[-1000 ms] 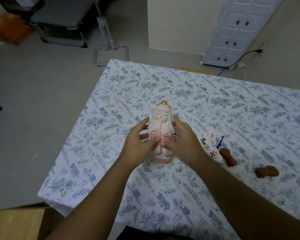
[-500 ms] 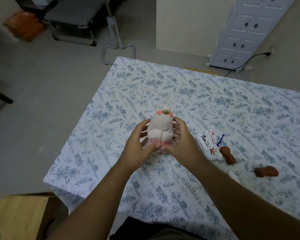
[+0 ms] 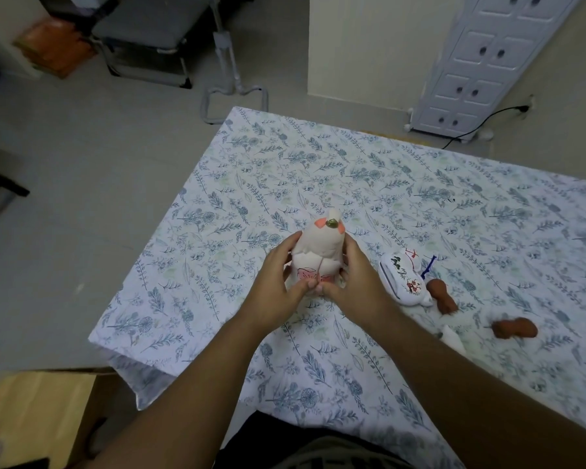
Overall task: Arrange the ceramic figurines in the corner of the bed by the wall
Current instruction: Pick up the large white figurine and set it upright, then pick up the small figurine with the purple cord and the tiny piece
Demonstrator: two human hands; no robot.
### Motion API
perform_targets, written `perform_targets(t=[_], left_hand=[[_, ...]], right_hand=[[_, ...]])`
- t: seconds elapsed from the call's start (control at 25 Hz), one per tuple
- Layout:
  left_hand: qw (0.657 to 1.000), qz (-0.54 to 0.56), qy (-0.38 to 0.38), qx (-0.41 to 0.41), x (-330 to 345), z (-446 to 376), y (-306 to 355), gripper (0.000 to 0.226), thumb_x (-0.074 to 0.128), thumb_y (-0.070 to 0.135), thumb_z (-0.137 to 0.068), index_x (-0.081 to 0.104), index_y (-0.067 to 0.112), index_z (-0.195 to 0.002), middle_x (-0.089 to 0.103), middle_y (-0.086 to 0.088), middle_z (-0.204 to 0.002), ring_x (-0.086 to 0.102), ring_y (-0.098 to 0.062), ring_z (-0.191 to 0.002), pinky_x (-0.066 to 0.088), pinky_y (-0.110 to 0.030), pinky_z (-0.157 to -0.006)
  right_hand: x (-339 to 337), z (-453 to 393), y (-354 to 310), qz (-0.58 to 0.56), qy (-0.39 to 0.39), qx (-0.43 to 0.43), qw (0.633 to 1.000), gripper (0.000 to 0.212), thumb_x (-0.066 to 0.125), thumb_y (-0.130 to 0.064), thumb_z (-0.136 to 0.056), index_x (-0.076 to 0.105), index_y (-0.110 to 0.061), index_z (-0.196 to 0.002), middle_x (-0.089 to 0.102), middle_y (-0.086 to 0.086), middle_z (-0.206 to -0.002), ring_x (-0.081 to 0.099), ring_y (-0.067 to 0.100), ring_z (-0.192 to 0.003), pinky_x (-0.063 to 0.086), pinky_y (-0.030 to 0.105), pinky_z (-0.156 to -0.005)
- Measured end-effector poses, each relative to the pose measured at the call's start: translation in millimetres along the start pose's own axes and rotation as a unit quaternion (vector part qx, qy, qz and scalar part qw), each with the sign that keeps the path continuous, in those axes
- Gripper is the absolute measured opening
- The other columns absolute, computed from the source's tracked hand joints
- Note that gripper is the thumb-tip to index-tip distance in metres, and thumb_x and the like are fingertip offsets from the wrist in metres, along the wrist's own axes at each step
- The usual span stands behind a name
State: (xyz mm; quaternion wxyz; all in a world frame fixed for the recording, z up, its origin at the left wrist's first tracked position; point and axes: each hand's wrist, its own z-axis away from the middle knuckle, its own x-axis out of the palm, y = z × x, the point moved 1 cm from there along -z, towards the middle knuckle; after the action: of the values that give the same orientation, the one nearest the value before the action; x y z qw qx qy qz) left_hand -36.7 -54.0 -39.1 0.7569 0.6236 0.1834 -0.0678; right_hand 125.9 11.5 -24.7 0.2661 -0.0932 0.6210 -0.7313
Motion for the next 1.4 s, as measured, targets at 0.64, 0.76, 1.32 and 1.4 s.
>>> perform_targets(t=[0.64,0.76,1.32,1.4], left_hand=[[0.957,-0.203,0.152,0.141,57,57,63,0.055,0.060,0.023,-0.097,0.046,0.008,-0.148,0.043,-0.005,-0.156,0.032,-0.019,-0.149,0.024,-0.033,-0.123],[0.960,-0.206,0.113,0.151,90,64,75,0.054,0.061,0.022,-0.097,0.048,0.011,-0.148,0.044,-0.003,-0.155,0.033,-0.014,-0.147,0.022,-0.028,-0.122],[0.925,-0.366,-0.082,0.065,192,-17,83,0.073,0.064,0.035,-0.092,0.035,0.010,-0.154,0.032,-0.013,-0.162,0.023,-0.029,-0.152,0.020,-0.040,-0.123],[0.907,-0.400,-0.122,0.057,198,-33,78,0.084,0.065,0.038,-0.090,0.025,0.012,-0.159,0.019,-0.014,-0.167,0.012,-0.031,-0.156,0.012,-0.041,-0.125]], right_hand=[[-59,50,9,0.368,0.105,-0.076,0.920,0.065,0.062,-0.042,-0.092,0.035,-0.025,-0.149,0.045,-0.003,-0.151,0.036,0.019,-0.142,0.035,0.044,-0.115],[-88,74,23,0.391,0.122,-0.066,0.910,0.063,0.061,-0.042,-0.091,0.039,-0.023,-0.148,0.047,-0.002,-0.149,0.039,0.022,-0.141,0.034,0.046,-0.115],[-153,134,102,0.386,0.128,0.114,0.907,0.058,0.060,-0.037,-0.092,0.045,-0.015,-0.144,0.050,0.006,-0.143,0.042,0.027,-0.132,0.042,0.044,-0.106],[-151,128,109,0.355,0.131,0.158,0.912,0.057,0.062,-0.038,-0.092,0.046,-0.014,-0.141,0.051,0.007,-0.138,0.042,0.028,-0.128,0.044,0.044,-0.101]])
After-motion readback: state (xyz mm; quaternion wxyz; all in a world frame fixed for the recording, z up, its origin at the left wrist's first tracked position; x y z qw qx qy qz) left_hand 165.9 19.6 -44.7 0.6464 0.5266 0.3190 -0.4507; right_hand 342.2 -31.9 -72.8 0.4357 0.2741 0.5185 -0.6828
